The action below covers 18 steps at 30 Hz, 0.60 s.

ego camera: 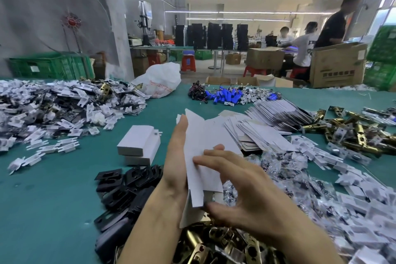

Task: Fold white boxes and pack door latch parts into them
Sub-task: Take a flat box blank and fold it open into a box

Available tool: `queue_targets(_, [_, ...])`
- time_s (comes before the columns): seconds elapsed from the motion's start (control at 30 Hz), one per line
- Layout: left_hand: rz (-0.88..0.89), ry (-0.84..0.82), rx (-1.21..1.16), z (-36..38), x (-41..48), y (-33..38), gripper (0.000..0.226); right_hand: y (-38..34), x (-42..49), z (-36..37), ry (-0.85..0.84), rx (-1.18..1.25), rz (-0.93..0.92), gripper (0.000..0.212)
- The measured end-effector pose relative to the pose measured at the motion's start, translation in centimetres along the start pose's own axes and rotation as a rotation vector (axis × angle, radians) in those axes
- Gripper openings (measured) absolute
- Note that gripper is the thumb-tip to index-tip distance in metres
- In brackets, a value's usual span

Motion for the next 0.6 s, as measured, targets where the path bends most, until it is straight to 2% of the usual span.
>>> queue_targets(0.2, [-0.055,-0.043,0.028,-0.2,-0.2,-0.4,0.09,-0.6,-0.2,0.3,0.173,-0.049,-0.047,0.065])
queue_targets(0.3, [-0.024,-0.114,0.038,-0.1,-0.2,-0.1,0.078,-0.6,-0.3,0.2,0.282,-0.028,-0.083,0.071])
queue_targets(0.33, [0.012,-0.107,0.07,0.0,-0.2,-0.1,0.083,-0.6,-0.3,0.1,0.288,-0.001,-0.077,0.073])
queue_targets(0.4, [0.139,-0.028,0.122,-0.1,0.2,-0.2,0.109,-0.4,-0.4,0.0,0.265,0.048,-0.037,0.07])
queue_targets(0.43, [0.227,0.016,0.14,-0.3,0.6,-0.4,0.114,-0.2,-0.3,-0.1,0.256,0.06,0.001,0.072])
queue_targets(0.53, [0.527,0.168,0.307,-1.3,1.2,-0.1,0.107,0.5,0.1,-0.1,0.229,0.044,0.078,0.087])
queue_targets(0.6, [0.717,0.197,0.475,-2.2,1.4,0.1,0.098,1.1,0.2,-0.1,0.111,0.001,0.115,0.086])
Point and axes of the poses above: each hand's wrist, its own x-axis towards the middle knuckle, its own z-axis out of the palm, y = z × x, the point moved 2 cm from there along x, towards the middle knuckle, and after that the axes turned 13 degrees about z, right-handed, at the moved point
